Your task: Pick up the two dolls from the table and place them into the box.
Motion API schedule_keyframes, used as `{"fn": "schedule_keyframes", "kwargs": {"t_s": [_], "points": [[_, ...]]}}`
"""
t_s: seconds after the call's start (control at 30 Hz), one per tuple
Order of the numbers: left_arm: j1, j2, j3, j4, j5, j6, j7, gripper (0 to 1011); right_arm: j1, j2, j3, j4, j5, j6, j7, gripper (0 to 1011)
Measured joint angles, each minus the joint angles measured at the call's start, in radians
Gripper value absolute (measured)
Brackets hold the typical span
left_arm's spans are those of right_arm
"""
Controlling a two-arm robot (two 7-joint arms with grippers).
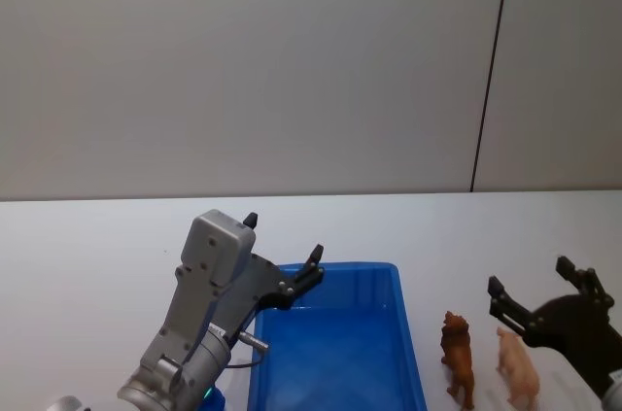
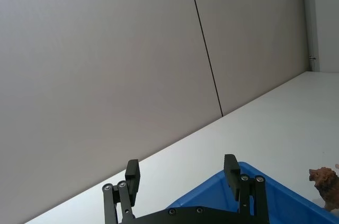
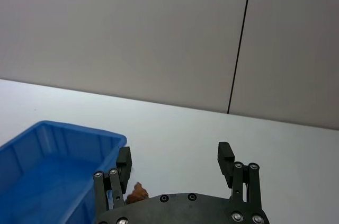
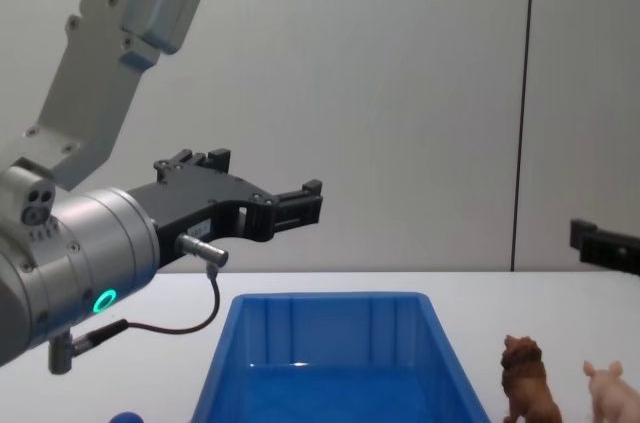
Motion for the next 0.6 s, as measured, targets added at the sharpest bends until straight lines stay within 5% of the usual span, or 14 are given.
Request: {"fn": "schedule_keyframes", "kwargs": {"t_s": [0.6], "points": [[0.0, 0.0, 0.0, 0.0, 0.0, 0.0, 0.0, 1001, -0.027, 0.016, 0.011, 0.065, -0.004, 0.036, -0.002, 1001]]}}
